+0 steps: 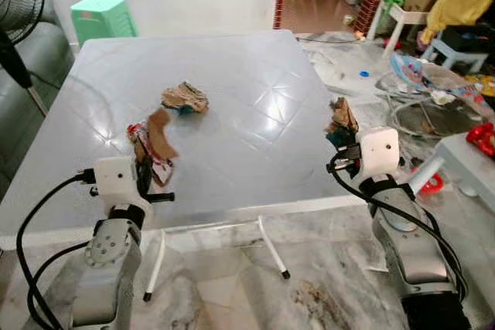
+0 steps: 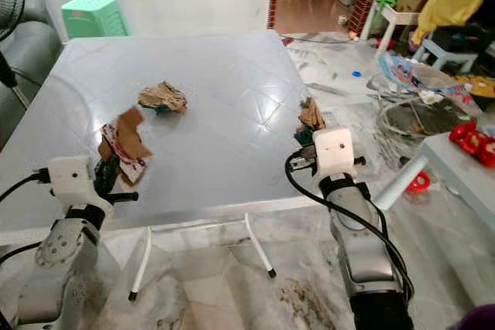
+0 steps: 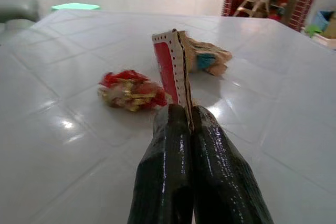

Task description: Picking trash to rubbish bin

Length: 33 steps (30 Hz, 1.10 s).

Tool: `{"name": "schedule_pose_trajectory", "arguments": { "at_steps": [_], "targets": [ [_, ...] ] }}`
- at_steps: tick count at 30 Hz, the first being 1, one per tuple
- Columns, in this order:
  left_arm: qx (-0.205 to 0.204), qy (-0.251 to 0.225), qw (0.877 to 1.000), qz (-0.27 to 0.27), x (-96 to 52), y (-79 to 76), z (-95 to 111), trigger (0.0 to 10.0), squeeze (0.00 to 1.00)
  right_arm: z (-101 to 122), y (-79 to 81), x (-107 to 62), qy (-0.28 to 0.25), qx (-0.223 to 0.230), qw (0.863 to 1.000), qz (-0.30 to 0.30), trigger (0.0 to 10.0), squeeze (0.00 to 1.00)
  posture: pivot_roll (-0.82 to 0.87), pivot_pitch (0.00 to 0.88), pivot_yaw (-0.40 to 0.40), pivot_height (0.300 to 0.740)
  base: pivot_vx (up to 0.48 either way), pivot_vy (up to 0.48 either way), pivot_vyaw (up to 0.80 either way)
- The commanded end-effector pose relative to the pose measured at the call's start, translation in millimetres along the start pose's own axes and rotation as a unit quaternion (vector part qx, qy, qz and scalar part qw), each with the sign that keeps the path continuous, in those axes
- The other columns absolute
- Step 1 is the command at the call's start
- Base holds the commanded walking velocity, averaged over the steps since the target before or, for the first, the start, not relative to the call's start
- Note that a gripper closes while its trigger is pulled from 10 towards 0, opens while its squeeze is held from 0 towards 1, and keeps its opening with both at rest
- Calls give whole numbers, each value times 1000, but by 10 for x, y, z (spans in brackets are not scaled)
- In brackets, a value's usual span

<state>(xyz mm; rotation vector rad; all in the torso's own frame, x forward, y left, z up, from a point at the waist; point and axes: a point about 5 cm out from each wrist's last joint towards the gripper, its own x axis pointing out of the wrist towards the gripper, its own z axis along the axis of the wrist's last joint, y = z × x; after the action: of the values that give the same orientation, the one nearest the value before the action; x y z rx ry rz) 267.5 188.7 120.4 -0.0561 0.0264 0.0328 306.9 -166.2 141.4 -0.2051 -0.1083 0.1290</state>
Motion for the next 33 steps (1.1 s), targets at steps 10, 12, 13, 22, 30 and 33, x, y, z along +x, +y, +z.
{"name": "schedule_pose_trajectory", "arguments": {
  "at_steps": [10,12,13,22,30,33],
  "targets": [
    [-4,1,1000,-14,10,-72,15,0,0,-8,-40,-8,1,1,1000,-8,0,0,-27,16,-10,740,0,352,0],
    [-3,1,1000,-13,10,-70,14,0,0,-9,-40,-8,1,1,1000,-8,0,0,-27,16,-10,740,0,0,0],
    [-4,-1,1000,-13,11,-71,18,0,0,-9,-41,-8,1,1,1000,-8,0,0,-27,16,-10,740,0,0,0],
    [-6,-17,1000,-24,29,-117,74,0,0,-18,-59,5,8,4,1000,-14,0,0,-32,16,-9,740,0,0,-503],
    [-20,-14,999,-26,43,-127,71,0,0,-15,-62,9,7,4,1000,-14,0,0,-33,15,-9,740,0,0,-800],
    [-20,-14,999,-27,44,-130,69,0,0,-15,-62,10,7,4,1000,-14,0,0,-34,16,-9,740,0,0,-800]
  ]
}}
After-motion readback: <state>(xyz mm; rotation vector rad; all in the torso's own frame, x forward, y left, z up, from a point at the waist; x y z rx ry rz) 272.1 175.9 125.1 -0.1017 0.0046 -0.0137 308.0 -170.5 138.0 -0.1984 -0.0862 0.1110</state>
